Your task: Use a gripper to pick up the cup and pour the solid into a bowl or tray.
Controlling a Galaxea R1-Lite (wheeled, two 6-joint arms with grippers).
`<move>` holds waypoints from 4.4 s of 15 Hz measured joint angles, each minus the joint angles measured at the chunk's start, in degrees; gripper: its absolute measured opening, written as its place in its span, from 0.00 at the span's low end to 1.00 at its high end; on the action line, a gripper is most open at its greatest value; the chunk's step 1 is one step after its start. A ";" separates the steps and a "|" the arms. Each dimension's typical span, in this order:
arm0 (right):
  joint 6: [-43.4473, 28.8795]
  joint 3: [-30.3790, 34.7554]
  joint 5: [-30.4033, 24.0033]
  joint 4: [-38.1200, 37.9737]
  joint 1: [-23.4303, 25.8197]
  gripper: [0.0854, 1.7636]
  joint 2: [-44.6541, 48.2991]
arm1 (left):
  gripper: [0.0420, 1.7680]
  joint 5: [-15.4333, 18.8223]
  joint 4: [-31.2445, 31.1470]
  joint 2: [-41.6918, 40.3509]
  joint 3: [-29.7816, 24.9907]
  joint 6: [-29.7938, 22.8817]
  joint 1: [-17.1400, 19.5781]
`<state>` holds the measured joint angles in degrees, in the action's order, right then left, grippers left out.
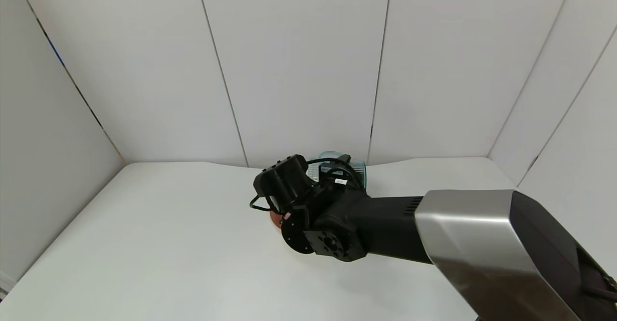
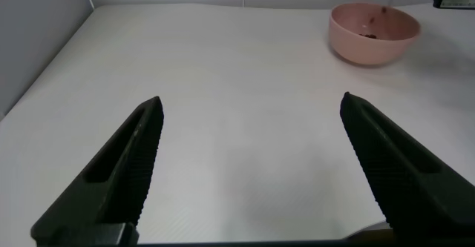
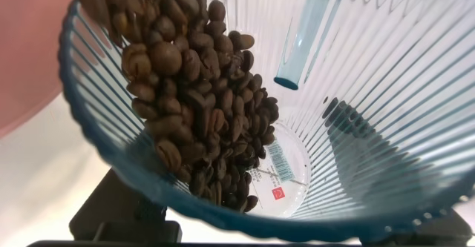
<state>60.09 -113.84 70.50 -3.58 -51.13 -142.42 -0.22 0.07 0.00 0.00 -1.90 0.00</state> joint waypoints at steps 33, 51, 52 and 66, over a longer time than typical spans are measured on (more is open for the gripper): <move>-63.56 18.74 -41.07 -10.87 8.11 0.75 22.86 | 0.97 -0.02 0.00 0.00 0.00 0.00 0.00; -66.21 60.34 -43.58 45.36 14.91 0.75 25.86 | 0.97 -0.02 0.00 0.00 0.00 0.01 0.00; -66.89 61.79 -43.54 47.08 15.02 0.75 25.33 | 0.97 -0.02 0.00 0.00 0.00 0.00 0.00; -70.23 71.01 -41.86 64.74 13.92 0.75 15.54 | 0.97 -0.02 0.00 0.00 0.00 0.00 0.00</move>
<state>-10.14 -42.83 28.64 61.16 -37.21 -126.88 -0.24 0.07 0.00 0.00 -1.90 0.00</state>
